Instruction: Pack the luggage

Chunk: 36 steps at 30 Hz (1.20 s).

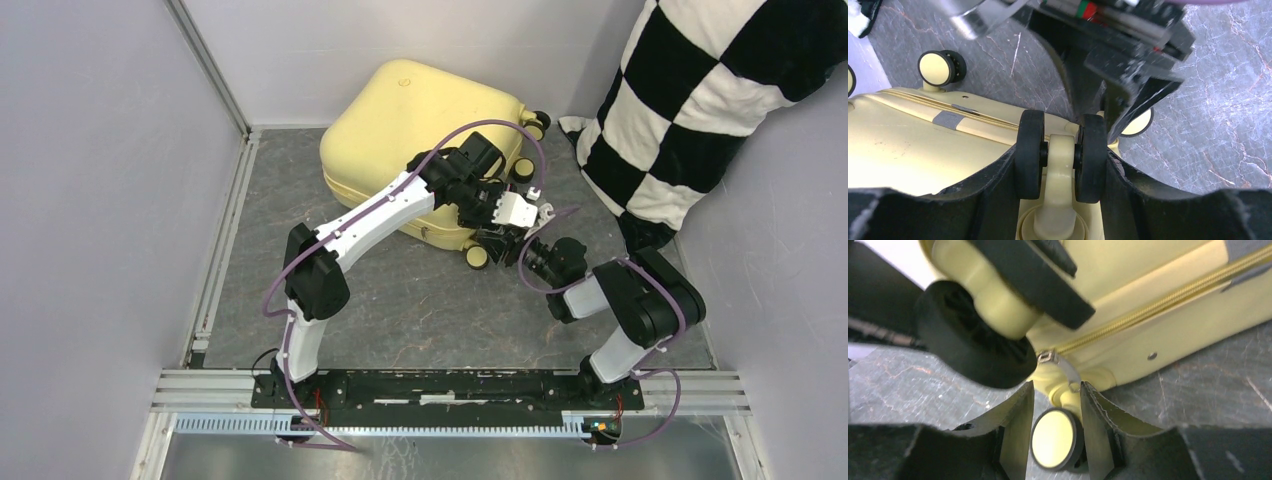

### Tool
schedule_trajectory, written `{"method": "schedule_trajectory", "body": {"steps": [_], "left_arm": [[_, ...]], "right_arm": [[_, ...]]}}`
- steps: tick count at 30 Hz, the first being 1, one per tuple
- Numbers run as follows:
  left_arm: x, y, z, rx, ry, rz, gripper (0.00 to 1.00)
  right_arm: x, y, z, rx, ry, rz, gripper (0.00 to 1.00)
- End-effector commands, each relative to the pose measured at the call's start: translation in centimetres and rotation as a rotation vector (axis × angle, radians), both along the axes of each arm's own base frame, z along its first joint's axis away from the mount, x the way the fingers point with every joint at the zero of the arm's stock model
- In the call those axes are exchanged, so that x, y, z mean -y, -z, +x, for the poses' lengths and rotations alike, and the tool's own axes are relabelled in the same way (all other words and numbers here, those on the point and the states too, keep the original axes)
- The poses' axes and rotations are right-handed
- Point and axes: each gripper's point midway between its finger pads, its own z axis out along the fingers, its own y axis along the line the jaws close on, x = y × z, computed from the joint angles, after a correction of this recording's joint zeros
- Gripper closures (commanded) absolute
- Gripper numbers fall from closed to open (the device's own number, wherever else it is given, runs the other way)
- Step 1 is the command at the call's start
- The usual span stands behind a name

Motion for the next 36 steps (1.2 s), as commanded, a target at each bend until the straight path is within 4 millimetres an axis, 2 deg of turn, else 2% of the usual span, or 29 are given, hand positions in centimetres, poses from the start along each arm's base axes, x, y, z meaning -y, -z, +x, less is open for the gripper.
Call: {"method": "schedule_trajectory", "body": {"steps": [1,7,13,22,31,36], "left_arm": [[0.9,-8.6,2.7,0.089,-0.114,-0.246,0.98],[0.8,-8.5,3.0,0.091,-0.116,-0.246,0.98],[0.8,-8.5,3.0,0.084,-0.118,-0.255,0.98],[0.6,-8.3,3.2,0.084,-0.137,-0.257,0.98],[1.4,-8.7,4.3,0.080,-0.212,-0.321,0.98],[1.7,-8.4,4.7,0.053,-0.257,-0.339,0.98]], "right_arm": [[-1.0,-3.3,1.9,0.152,-0.022,0.031,0.54],[-1.7,-2.0,3.0,0.129,-0.036,0.015,0.55],[-1.7,-1.7,2.3,0.109,-0.041,0.070,0.60],[-1.5,-3.1,1.8,0.139,-0.034,0.156,1.00],[-0.6,-4.4,-0.4,0.158,0.020,0.200,1.00],[-1.5,-4.6,-1.8,0.169,0.045,0.211,1.00]]}}
